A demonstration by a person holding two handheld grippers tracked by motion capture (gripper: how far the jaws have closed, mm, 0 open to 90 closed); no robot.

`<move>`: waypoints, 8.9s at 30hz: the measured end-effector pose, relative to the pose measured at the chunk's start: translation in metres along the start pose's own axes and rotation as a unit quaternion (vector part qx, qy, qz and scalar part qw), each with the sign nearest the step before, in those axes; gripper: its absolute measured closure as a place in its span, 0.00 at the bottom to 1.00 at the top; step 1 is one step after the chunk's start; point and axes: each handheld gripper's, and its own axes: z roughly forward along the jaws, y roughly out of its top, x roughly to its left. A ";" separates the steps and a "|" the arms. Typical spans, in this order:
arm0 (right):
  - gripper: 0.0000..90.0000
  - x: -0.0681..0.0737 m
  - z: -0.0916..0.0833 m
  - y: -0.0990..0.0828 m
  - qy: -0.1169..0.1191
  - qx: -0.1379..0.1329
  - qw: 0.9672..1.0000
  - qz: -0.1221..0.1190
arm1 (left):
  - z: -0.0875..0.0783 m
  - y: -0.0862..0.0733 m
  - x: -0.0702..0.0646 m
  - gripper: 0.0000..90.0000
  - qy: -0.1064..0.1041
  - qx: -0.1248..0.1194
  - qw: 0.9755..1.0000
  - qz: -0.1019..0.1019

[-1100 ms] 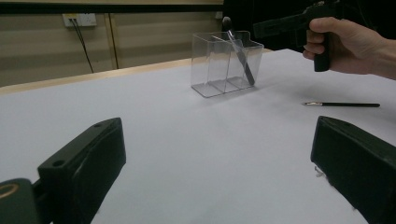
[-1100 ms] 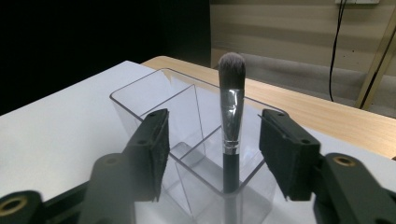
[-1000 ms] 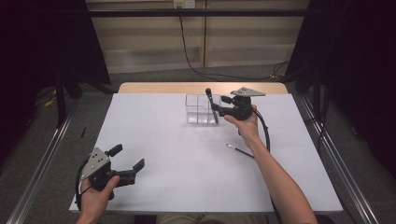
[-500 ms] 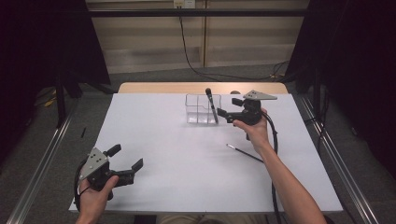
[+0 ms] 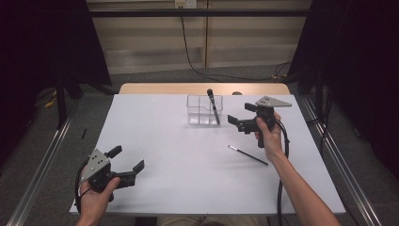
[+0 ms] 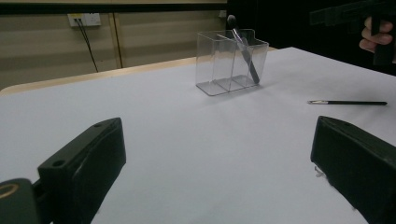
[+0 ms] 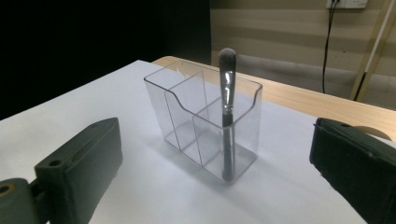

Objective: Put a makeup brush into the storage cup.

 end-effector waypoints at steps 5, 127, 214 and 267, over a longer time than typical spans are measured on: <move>0.03 0.003 -0.011 -0.005 -0.007 -0.003 1.000 -0.009 | -0.002 0.000 0.000 0.04 0.000 -0.001 1.000 0.001; 0.01 0.022 -0.035 -0.020 0.037 0.139 0.988 -0.052 | -0.017 -0.003 0.001 0.04 0.005 -0.006 1.000 -0.004; 0.68 0.017 0.043 -0.023 0.084 0.520 0.827 -0.196 | -0.014 -0.005 0.001 0.04 0.002 0.009 1.000 0.006; 0.96 0.018 0.044 -0.021 0.056 0.535 0.826 -0.170 | -0.015 -0.006 0.001 0.04 0.006 0.015 1.000 0.010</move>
